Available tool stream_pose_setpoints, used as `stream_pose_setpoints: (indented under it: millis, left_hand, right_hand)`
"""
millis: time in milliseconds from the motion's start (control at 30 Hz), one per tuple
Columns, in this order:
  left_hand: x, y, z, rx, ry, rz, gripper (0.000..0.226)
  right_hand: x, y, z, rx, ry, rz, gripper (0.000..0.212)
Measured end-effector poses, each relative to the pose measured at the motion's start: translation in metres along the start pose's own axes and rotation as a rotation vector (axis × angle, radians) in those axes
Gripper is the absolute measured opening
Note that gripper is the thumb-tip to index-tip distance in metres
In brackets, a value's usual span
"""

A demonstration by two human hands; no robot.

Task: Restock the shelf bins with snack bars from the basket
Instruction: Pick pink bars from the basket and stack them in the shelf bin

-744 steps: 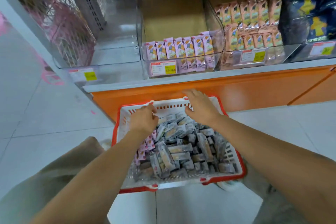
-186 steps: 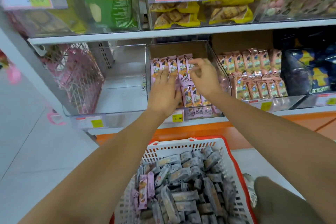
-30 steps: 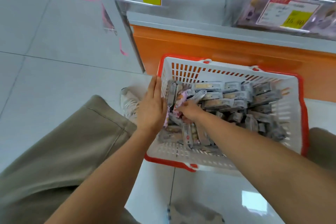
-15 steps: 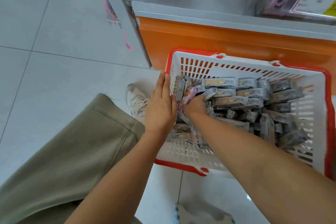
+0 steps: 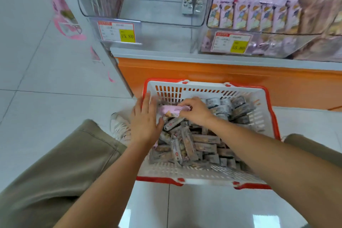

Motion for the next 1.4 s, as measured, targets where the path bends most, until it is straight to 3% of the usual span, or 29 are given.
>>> stream_pose_setpoints:
  millis: [133,267,300,367,467,567,667,800,1000,1100,1400]
  left_hand:
    - [0.010,0.054,-0.035,0.126,-0.094,0.223,0.081]
    - [0.010,0.088,-0.078,-0.049,-0.034,0.194,0.025]
    - [0.008,0.097,-0.089,-0.087,-0.011,0.192,0.020]
    - [0.004,0.113,-0.111,-0.174,0.036,0.181,0.025]
    - [0.003,0.140,-0.149,-0.322,0.145,0.210,0.023]
    - [0.010,0.169,-0.192,-0.420,0.238,0.258,0.024]
    - [0.028,0.195,-0.232,-0.446,0.301,0.286,0.029]
    - [0.065,0.220,-0.265,-0.432,0.309,0.248,0.029]
    - [0.127,0.244,-0.261,-0.423,0.160,0.150,0.042]
    - [0.156,0.252,-0.257,-0.441,0.125,0.112,0.045]
    - [0.215,0.268,-0.262,-0.408,0.198,-0.001,0.043]
  right_hand:
    - [-0.027,-0.032,-0.034,-0.006,-0.034,-0.131,0.028]
    - [-0.062,-0.056,-0.074,0.162,0.069,-0.265,0.033]
    - [-0.073,-0.061,-0.086,0.199,0.111,-0.302,0.038]
    - [-0.094,-0.072,-0.109,0.290,0.169,-0.370,0.046]
    - [-0.123,-0.085,-0.152,0.366,0.295,-0.494,0.035]
    - [-0.150,-0.101,-0.206,0.310,0.490,-0.646,0.020]
    - [-0.166,-0.111,-0.259,0.180,0.695,-0.738,0.021]
    - [-0.157,-0.111,-0.320,-0.168,0.890,-0.649,0.031]
    - [-0.110,-0.092,-0.353,-0.352,0.687,-0.364,0.048]
    - [-0.093,-0.093,-0.358,-0.397,0.652,-0.352,0.049]
    - [-0.074,-0.088,-0.368,-0.345,0.812,-0.478,0.037]
Point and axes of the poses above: each hand's wrist, its own x-axis towards the middle knuckle, its own z-axis out of the palm, y = z × x, the point moved 7 cm from there along x, towards the middle knuckle, and after that the axes turned 15 degrees about x, right-handed, at the moved point
